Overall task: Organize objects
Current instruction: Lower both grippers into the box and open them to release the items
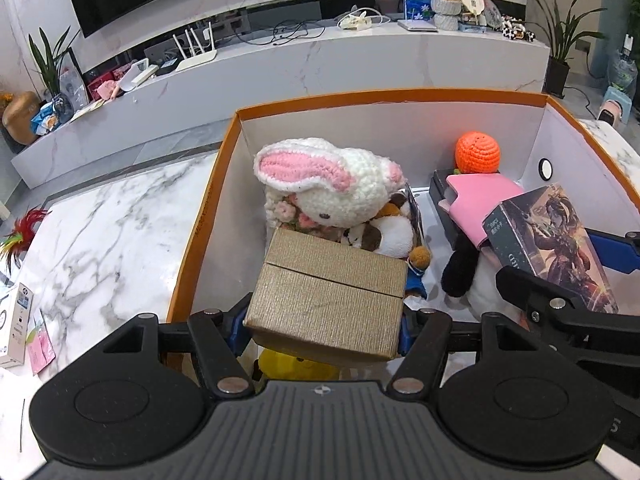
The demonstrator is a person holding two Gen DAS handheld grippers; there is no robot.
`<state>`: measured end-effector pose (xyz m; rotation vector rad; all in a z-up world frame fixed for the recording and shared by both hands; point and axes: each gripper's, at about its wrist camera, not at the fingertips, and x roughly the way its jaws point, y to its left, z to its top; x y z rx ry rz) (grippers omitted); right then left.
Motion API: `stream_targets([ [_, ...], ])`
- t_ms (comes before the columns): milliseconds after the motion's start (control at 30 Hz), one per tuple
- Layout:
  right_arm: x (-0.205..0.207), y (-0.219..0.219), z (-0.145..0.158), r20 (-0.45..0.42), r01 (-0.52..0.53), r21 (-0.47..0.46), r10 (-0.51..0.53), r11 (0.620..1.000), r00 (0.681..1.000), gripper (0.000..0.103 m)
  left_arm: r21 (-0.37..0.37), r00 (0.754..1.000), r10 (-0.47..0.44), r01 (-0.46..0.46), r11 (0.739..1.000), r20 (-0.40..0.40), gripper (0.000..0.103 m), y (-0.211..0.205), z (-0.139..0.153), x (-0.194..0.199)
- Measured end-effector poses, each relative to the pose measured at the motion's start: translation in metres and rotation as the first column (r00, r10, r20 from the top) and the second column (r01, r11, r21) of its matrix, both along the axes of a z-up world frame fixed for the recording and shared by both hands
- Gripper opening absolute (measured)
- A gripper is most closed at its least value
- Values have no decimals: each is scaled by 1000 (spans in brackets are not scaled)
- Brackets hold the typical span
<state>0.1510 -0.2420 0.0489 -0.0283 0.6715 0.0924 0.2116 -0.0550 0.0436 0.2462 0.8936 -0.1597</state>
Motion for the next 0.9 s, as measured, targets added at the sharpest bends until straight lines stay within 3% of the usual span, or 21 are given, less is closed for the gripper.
stream_targets([
  [700, 2, -1, -1, 15, 8, -20, -8, 1000, 1000, 63, 51, 1000, 12, -12, 999, 0, 77, -4, -7, 4],
  [900, 4, -3, -1, 16, 27, -31, -26, 999, 1000, 71, 61, 999, 33, -34, 998, 2, 77, -5, -6, 3],
])
